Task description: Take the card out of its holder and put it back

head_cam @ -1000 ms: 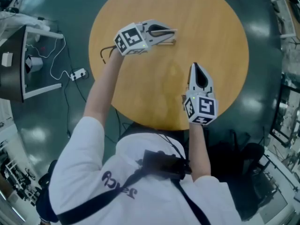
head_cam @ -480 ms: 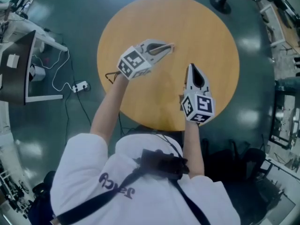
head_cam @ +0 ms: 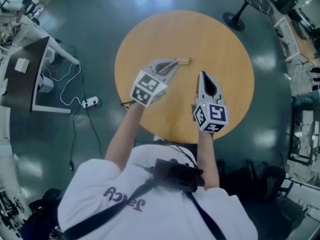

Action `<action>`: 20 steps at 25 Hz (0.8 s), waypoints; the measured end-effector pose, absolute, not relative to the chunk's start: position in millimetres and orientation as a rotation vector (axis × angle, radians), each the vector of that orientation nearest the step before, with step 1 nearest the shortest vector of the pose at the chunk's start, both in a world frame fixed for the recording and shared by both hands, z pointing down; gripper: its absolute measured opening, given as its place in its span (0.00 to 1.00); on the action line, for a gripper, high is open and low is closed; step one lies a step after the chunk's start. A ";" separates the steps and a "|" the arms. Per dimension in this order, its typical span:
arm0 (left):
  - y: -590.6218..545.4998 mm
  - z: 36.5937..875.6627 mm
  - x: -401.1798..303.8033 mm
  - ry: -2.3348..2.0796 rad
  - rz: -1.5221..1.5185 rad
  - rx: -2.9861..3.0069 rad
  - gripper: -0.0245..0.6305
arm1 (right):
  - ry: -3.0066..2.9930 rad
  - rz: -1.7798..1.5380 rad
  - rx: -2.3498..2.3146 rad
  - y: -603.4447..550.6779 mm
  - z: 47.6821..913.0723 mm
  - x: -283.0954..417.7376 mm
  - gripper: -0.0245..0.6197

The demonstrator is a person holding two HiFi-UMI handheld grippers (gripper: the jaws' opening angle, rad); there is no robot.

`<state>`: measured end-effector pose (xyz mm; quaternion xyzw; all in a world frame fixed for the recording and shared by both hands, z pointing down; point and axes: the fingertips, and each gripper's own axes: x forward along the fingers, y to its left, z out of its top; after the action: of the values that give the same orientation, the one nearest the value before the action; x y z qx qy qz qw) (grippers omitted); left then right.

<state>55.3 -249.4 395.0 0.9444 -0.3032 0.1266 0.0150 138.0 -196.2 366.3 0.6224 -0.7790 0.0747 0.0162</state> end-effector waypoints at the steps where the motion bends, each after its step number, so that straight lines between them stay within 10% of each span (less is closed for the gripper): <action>1: -247.3 390.1 50.0 -0.986 0.363 2.918 0.08 | -2.423 0.223 1.933 -194.3 364.1 135.3 0.07; 20: -204.6 354.7 28.8 -1.338 0.037 2.824 0.08 | -2.406 0.084 1.977 -168.1 336.2 107.0 0.07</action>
<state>28.8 -204.6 354.7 0.9036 -0.4281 0.0117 0.0083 107.0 -168.1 336.2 0.6345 -0.7723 0.0269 0.0131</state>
